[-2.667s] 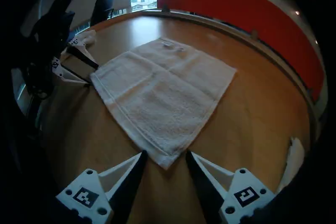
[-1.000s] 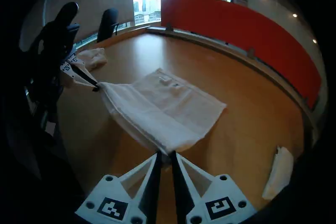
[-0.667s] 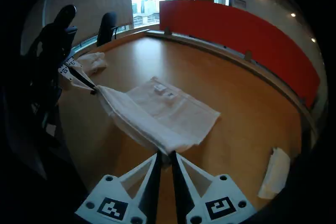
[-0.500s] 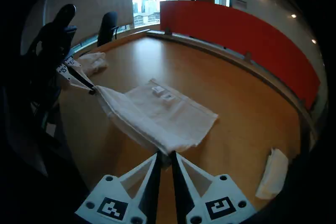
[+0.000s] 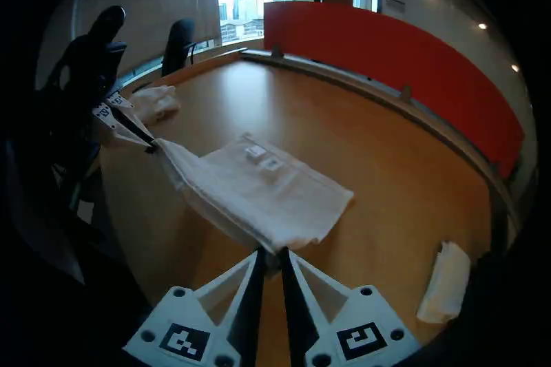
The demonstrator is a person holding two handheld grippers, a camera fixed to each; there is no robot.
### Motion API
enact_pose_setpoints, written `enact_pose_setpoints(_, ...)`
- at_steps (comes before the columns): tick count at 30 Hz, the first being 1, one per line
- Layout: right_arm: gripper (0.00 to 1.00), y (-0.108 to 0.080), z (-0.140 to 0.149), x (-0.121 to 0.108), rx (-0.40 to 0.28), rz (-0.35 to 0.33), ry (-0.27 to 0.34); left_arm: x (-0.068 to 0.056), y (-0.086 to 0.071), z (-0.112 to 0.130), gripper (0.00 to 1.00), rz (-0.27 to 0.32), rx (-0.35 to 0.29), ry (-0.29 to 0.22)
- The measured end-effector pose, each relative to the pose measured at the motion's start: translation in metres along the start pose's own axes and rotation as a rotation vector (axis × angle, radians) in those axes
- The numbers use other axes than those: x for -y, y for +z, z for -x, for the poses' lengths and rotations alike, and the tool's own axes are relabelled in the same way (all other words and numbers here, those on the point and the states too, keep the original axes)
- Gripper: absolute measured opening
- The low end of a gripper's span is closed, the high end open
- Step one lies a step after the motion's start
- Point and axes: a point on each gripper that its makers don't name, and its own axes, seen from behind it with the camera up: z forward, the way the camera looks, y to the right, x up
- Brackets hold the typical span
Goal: Fold towel
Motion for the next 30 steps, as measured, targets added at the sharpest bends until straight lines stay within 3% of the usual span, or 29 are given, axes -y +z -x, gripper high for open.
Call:
enact_pose_setpoints(12, 0.17, 0.01, -0.016, -0.012, 0.006, 0.01, -0.029, 0.017, 0.011, -0.022, 0.12, -0.029, -0.021, -0.002)
enact_pose_setpoints(30, 0.17, 0.06, -0.041, -0.057, 0.021, 0.048, -0.015, 0.063, 0.059, -0.063, 0.12, -0.093, -0.026, 0.03)
